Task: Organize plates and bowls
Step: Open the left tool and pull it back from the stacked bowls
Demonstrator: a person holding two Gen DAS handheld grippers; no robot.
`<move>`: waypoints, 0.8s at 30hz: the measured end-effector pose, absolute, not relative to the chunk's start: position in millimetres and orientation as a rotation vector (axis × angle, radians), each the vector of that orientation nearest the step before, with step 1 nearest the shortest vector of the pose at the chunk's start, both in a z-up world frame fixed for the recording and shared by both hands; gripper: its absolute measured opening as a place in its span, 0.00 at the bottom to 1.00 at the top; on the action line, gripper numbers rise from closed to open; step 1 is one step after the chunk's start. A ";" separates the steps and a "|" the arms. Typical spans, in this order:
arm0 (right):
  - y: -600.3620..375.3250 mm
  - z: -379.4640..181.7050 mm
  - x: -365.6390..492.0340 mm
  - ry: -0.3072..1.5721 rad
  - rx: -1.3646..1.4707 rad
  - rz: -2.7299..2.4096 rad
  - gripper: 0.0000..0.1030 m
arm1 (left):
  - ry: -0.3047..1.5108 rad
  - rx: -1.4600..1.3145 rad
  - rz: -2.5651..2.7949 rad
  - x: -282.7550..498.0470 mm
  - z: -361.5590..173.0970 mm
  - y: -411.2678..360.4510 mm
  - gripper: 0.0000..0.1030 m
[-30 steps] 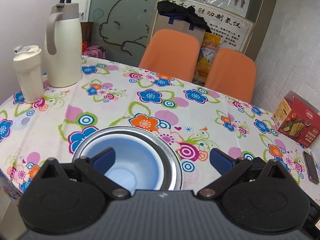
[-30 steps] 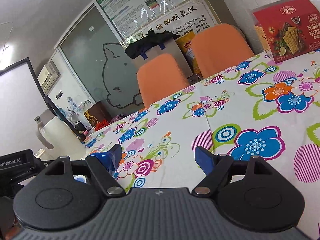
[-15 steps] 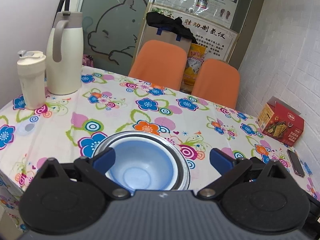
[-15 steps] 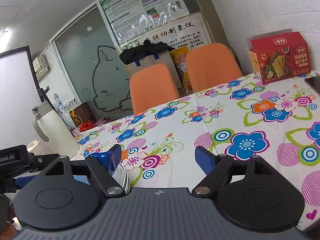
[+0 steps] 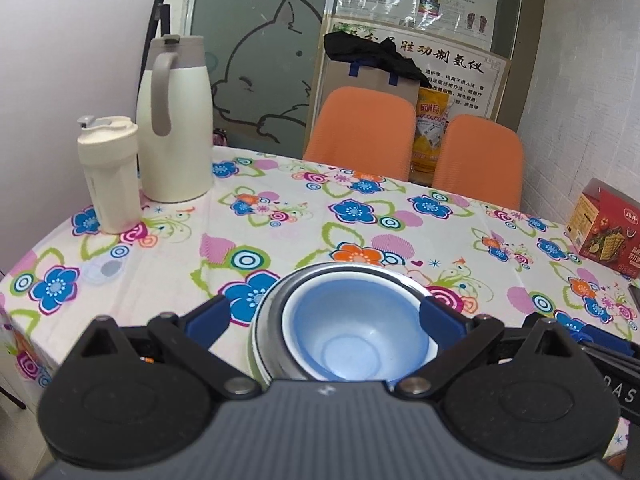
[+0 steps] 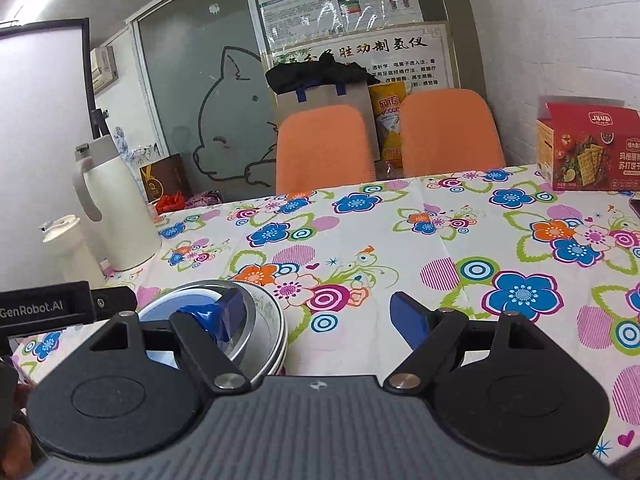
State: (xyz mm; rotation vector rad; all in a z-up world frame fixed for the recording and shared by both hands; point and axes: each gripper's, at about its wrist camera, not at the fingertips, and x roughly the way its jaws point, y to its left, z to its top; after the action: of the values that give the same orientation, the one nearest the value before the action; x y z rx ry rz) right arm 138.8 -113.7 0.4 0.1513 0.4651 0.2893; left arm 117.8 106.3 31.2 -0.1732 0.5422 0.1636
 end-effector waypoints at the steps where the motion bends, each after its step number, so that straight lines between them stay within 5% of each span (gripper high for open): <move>1: -114.1 -0.4 136.8 0.466 0.143 0.281 0.65 | 0.543 -0.159 0.164 117.7 29.5 104.3 0.97; 24: -129.0 1.8 94.8 0.421 0.114 0.216 0.65 | 0.511 -0.003 0.136 76.0 27.0 63.2 0.97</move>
State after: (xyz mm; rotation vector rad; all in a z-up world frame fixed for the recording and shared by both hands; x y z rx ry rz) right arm 94.8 -129.0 1.8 0.1136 0.4205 0.2155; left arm 76.0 63.2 27.0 -0.0034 0.5108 0.1360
